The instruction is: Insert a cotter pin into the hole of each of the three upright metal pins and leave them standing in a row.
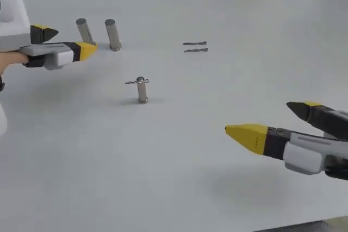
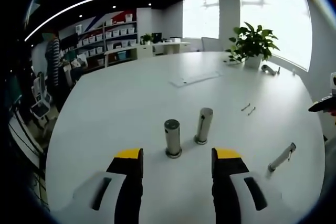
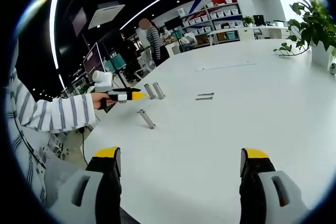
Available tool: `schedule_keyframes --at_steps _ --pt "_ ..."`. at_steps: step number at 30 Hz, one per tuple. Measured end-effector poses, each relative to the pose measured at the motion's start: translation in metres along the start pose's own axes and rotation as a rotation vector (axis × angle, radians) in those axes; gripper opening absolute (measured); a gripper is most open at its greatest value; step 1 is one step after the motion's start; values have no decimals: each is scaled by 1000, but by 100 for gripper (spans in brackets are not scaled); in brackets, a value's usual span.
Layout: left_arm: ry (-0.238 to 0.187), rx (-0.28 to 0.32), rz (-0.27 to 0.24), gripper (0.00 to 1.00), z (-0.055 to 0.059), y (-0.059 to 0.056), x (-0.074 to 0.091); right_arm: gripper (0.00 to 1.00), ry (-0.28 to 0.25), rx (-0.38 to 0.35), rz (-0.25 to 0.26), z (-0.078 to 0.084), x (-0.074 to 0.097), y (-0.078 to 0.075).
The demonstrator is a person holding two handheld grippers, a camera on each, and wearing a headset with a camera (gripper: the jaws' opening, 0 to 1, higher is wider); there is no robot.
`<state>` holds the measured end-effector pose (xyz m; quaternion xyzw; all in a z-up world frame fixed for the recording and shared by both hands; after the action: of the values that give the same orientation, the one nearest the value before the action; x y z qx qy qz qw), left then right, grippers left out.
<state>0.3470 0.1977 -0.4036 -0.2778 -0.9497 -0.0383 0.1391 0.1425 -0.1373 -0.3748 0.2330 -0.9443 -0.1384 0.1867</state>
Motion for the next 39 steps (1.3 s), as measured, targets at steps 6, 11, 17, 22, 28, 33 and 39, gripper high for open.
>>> schedule_keyframes --at_steps 6,11,17,22,28,33,39 --pt "-8 -16 2 41 -1 2 -19 92 8 -4 -2 1 0 -2" --pt "-5 -20 -16 38 -4 3 -30 92 10 2 0 2 1 -3" --pt "2 -24 -24 28 -1 4 -36 91 12 -3 -1 4 1 -3" --pt "9 -11 -28 22 2 4 -39 90 13 -2 -3 4 1 -2" --pt "10 -16 -30 11 4 5 -38 89 9 2 1 3 2 -4" --pt "7 -8 -31 11 3 6 -37 88 7 4 1 3 3 -4" --pt "25 -8 -38 10 2 7 -32 88 13 12 -6 2 2 -1"
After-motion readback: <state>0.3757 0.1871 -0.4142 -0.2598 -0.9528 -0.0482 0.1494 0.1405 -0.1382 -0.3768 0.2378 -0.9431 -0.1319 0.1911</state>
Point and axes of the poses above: the centre of the closed fingertips' face, and the gripper's own axes: x roughly backward along the fingers, y roughly to its left, z roughly out of its underside, the point moved 7 cm from there along x, roughly backward along the fingers, and after that the axes turned 15 degrees about -y, right-handed, at the moved point
